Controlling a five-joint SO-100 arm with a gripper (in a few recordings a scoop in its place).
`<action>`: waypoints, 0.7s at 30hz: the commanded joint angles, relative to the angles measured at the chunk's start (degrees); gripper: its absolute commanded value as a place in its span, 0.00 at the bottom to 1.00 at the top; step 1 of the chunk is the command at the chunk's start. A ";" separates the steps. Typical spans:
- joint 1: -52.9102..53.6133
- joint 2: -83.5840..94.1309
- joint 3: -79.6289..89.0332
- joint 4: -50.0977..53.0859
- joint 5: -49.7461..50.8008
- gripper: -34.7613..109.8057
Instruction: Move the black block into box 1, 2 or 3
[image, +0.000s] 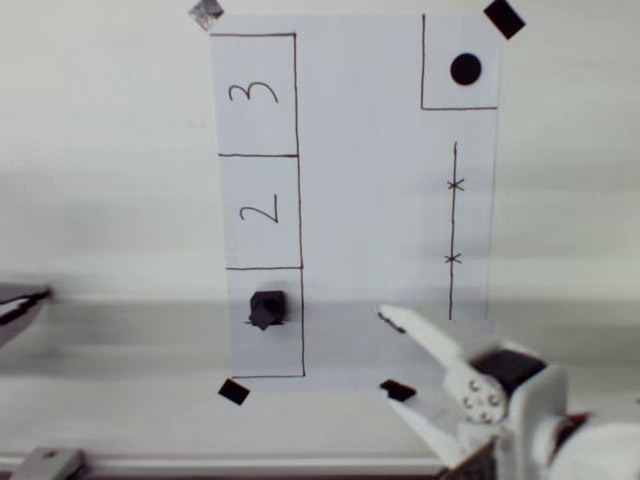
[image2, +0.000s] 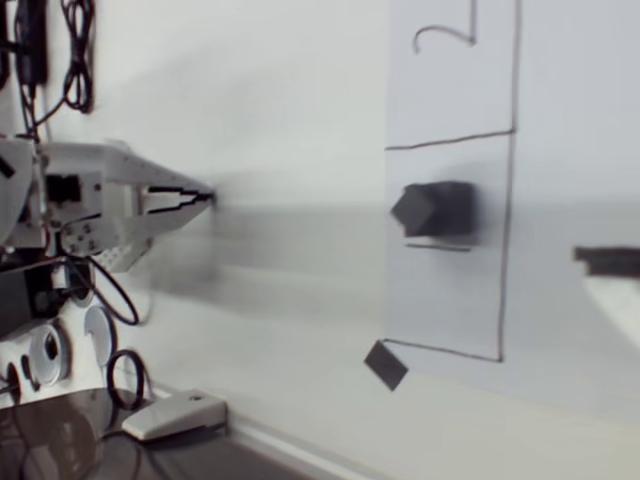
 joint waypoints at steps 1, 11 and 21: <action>0.70 10.37 8.09 -0.70 -0.70 0.39; 2.81 26.63 28.12 -5.62 -4.39 0.24; 4.57 42.45 45.26 -7.38 -8.00 0.24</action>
